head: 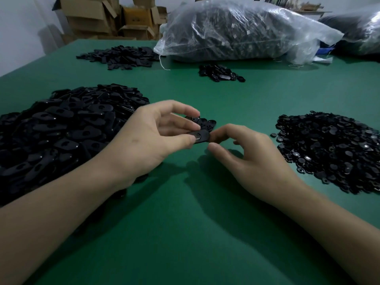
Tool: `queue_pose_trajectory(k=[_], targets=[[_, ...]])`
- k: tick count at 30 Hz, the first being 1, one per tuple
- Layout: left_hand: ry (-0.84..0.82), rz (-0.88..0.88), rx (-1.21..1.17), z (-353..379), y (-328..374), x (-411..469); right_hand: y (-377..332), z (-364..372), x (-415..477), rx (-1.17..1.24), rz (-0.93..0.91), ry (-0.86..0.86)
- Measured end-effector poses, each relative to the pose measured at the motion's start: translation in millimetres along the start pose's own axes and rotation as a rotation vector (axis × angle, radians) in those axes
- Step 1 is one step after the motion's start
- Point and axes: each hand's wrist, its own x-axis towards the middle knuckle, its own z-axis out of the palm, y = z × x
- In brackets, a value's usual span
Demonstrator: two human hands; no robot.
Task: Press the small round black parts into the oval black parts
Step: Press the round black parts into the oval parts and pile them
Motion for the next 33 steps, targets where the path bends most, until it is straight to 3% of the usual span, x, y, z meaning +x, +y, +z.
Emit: queue_pose_trajectory(k=[4, 13, 16, 19, 23, 26, 33], targets=[[-0.015, -0.106, -0.201, 14, -8, -7, 4, -3, 1, 0.206, 0.097, -0.007], [-0.036, -0.095, -0.075, 25, -8, -18, 3, -6, -1, 0.242, 0.154, -0.034], [-0.025, -0.111, -0.105, 27, -11, -20, 7, -13, 2, 0.067, 0.115, 0.006], [-0.041, -0.167, -0.095, 28, -15, -22, 20, -29, 9, -0.329, 0.112, 0.084], [-0.05, -0.206, -0.131, 28, -16, -21, 39, -53, 14, -0.728, 0.304, 0.064], [-0.056, -0.217, -0.136, 27, -15, -21, 45, -61, 15, -0.795, 0.398, 0.044], [-0.056, -0.231, -0.13, 28, -13, -22, 48, -61, 15, -0.79, 0.427, 0.076]])
